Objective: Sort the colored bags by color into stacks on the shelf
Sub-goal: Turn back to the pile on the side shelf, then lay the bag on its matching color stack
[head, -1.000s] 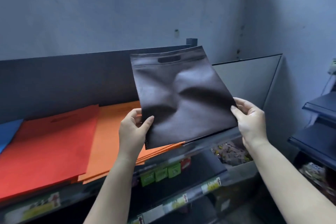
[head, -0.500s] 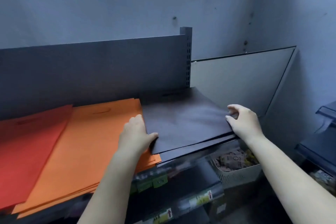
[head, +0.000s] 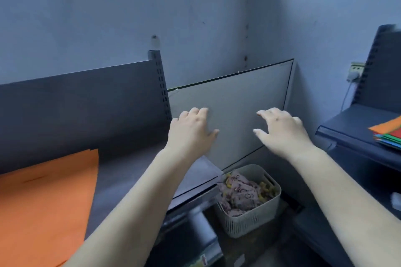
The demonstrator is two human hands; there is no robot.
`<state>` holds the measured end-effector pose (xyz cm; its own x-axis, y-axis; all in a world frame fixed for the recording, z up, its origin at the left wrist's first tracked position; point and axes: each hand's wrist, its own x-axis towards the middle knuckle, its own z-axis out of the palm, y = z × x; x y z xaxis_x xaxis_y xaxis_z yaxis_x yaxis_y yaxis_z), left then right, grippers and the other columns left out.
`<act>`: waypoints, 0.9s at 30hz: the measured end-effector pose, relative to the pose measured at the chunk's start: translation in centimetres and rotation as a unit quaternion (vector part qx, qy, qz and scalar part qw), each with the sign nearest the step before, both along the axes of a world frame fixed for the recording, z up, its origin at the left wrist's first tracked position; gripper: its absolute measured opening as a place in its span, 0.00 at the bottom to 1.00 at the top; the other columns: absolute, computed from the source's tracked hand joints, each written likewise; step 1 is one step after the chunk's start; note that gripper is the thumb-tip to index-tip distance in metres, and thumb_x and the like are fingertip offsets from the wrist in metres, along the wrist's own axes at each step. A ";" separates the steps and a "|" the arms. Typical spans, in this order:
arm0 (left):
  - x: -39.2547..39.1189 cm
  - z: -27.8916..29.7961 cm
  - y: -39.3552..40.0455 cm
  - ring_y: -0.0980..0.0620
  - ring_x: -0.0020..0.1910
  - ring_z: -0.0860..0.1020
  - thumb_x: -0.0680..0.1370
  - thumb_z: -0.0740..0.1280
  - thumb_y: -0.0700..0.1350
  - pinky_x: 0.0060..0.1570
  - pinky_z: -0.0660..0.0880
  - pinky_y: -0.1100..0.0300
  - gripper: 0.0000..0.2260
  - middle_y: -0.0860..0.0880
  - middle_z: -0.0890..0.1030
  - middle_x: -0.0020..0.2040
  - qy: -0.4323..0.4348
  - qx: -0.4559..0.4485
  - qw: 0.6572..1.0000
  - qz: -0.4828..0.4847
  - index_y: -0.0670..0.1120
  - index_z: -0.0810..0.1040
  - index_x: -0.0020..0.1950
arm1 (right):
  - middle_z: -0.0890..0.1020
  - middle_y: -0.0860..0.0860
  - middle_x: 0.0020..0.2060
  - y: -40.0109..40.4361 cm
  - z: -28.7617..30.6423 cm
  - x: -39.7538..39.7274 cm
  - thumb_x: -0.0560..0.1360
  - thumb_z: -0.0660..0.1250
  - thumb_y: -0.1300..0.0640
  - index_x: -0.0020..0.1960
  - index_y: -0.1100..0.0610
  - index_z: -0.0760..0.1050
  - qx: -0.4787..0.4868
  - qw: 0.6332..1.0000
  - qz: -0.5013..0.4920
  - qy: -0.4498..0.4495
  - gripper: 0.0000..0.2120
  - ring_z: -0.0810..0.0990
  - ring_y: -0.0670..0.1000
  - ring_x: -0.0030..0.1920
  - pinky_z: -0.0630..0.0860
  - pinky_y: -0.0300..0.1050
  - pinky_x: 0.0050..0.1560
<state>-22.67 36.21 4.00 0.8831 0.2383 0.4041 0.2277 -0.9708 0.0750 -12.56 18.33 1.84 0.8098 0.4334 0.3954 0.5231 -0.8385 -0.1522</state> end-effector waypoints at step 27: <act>29.2 -9.4 -39.1 0.47 0.67 0.68 0.80 0.56 0.60 0.63 0.63 0.53 0.22 0.51 0.72 0.66 0.103 -0.009 0.931 -0.351 0.50 0.68 0.69 | 0.72 0.54 0.64 -42.9 -6.5 10.7 0.79 0.59 0.45 0.69 0.56 0.67 0.007 0.913 -0.391 0.114 0.22 0.70 0.57 0.64 0.68 0.48 0.61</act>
<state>6.49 -2.87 -5.35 0.8818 -0.4218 0.2109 -0.4514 -0.8845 0.1182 -1.86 -24.57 -4.64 0.9313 -0.3172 0.1788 -0.2822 -0.9391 -0.1962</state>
